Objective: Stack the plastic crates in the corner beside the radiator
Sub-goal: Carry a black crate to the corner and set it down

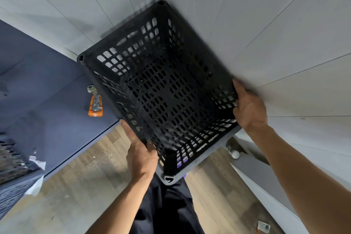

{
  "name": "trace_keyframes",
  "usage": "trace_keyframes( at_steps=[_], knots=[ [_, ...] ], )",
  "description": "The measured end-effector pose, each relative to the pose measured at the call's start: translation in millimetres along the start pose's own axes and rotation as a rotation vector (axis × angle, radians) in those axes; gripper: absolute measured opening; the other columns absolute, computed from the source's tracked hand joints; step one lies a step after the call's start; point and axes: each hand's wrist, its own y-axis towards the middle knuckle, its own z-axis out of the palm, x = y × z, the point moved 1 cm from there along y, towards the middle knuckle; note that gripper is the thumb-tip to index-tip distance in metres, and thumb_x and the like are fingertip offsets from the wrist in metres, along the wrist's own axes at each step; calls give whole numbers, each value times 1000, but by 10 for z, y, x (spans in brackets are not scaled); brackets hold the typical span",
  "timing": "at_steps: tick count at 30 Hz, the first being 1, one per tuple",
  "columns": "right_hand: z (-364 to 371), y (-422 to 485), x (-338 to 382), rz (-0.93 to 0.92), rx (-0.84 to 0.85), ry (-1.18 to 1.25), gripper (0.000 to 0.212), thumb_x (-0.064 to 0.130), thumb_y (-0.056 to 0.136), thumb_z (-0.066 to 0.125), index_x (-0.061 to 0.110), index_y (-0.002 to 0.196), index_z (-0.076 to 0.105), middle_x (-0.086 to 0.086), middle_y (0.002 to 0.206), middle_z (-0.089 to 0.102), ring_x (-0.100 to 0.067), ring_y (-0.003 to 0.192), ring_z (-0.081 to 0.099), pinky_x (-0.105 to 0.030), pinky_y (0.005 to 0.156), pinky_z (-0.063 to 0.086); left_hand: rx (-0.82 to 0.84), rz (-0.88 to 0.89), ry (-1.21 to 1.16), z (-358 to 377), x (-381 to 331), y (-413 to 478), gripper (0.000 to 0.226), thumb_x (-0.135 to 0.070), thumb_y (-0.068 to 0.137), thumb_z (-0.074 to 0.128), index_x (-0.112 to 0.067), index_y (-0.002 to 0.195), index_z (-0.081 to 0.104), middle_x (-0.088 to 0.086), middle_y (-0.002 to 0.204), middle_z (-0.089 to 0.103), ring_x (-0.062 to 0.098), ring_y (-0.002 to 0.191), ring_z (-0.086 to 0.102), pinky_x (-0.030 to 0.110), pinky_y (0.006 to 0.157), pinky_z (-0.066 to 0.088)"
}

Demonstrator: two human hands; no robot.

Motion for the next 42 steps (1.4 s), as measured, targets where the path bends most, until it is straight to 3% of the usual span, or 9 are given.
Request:
trace_keyframes(
  at_steps=[4, 8, 13, 19, 23, 30, 35, 38, 42],
  knots=[
    [-14, 11, -44, -25, 16, -13, 83, -1, 87, 60, 26, 157, 26, -18, 115, 63, -38, 98, 61, -41, 80, 52, -42, -12, -9, 35, 38, 2, 99, -16, 94, 52, -36, 150, -28, -2, 68, 63, 25, 62, 62, 34, 63, 49],
    [9, 53, -43, -48, 33, -51, 84, 2, 87, 62, 25, 158, 24, -18, 111, 63, -37, 94, 61, -39, 77, 52, -33, -14, 4, 19, 5, 47, 99, -15, 95, 53, -35, 151, -27, -7, 66, 59, 16, 58, 58, 36, 65, 52],
    [64, 78, 46, 14, 13, -41, 85, 3, 87, 64, 25, 158, 24, -20, 116, 60, -38, 102, 59, -42, 80, 51, 42, 13, 50, -67, -80, 69, 100, -7, 95, 51, -25, 151, -30, -8, 59, 56, 8, 49, 53, 17, 44, 35],
    [150, -105, 47, 38, 25, -82, 101, 4, 80, 74, 18, 159, 13, -22, 136, 46, -39, 116, 53, -49, 88, 52, 122, 11, 44, -135, -42, 41, 105, -8, 95, 52, -27, 147, -37, -5, 54, 58, 9, 44, 55, 13, 40, 35],
    [207, -249, 4, 120, 0, -45, 101, 4, 79, 75, 15, 158, 12, -23, 139, 38, -41, 129, 38, -55, 97, 49, 123, -19, 36, -121, 1, 24, 105, -10, 95, 51, -33, 144, -39, -2, 58, 59, 14, 50, 58, 25, 48, 38],
    [317, -543, 224, 350, -98, 193, 88, 1, 88, 57, 19, 155, 2, -19, 154, 15, -49, 125, 42, -55, 79, 53, 176, 27, 90, -155, 75, 72, 106, -15, 95, 52, -31, 143, -41, 9, 83, 67, 18, 57, 57, 27, 49, 42],
    [424, -657, 335, 440, 34, 95, 97, 5, 89, 58, 11, 156, -13, -29, 158, -9, -54, 132, 41, -48, 83, 58, 77, 96, 281, -229, 99, 190, 103, -28, 89, 64, -23, 155, -15, 13, 144, 27, 29, 115, 47, 37, 70, 52],
    [434, -715, 436, 435, 101, -37, 77, 6, 94, 49, -6, 156, 4, -38, 157, -13, -54, 145, 17, -41, 94, 54, -43, 277, 527, -260, 82, 320, 96, -29, 78, 70, -12, 155, 16, 20, 154, 14, 38, 139, 26, 44, 100, 44],
    [436, -911, 677, 487, 58, 61, 88, 10, 94, 49, -11, 151, -14, -43, 154, -12, -51, 141, 29, -40, 103, 46, -82, 533, 635, -323, 44, 535, 79, -24, 69, 74, -11, 143, 46, 19, 153, 28, 37, 143, 24, 52, 107, 34]
  ],
)
